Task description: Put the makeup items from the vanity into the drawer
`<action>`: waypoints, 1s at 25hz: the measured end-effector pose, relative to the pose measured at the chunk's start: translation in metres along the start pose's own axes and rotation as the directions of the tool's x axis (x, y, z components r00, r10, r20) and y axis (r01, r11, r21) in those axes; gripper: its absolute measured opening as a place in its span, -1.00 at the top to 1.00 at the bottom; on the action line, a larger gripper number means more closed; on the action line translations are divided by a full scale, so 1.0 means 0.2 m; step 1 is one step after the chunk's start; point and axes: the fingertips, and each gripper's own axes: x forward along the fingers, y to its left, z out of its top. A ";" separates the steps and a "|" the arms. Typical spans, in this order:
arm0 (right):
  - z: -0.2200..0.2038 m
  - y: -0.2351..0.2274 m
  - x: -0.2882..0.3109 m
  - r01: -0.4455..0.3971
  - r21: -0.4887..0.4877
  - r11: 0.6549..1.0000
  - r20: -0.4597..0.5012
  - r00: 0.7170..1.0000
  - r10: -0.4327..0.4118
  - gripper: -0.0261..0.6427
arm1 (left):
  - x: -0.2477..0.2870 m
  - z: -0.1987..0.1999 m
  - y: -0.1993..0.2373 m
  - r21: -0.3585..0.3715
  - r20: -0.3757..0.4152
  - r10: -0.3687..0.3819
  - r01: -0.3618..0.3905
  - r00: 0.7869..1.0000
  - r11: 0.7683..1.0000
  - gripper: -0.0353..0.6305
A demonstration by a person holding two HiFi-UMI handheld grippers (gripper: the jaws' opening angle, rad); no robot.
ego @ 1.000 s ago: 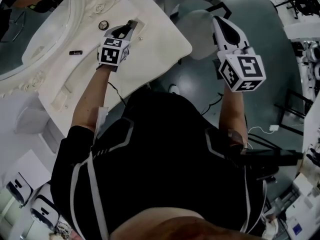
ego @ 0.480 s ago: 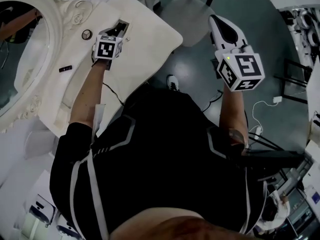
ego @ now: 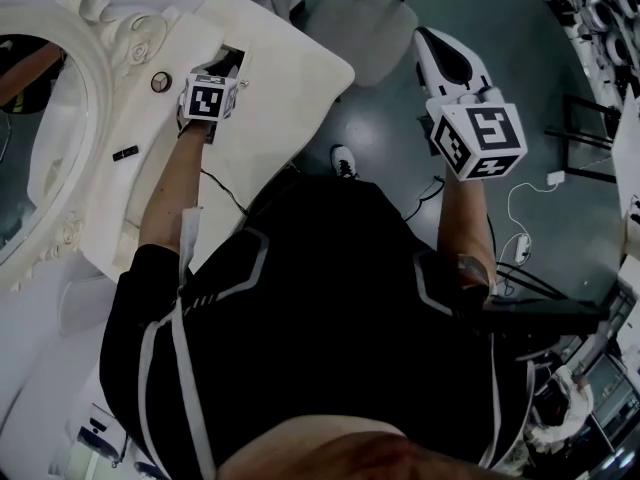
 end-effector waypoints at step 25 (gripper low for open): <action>0.06 -0.06 0.00 -0.115 -0.014 0.993 0.068 0.991 0.116 0.91 | -0.24 0.14 -0.02 0.006 0.122 0.070 -0.071 0.990 0.997 0.60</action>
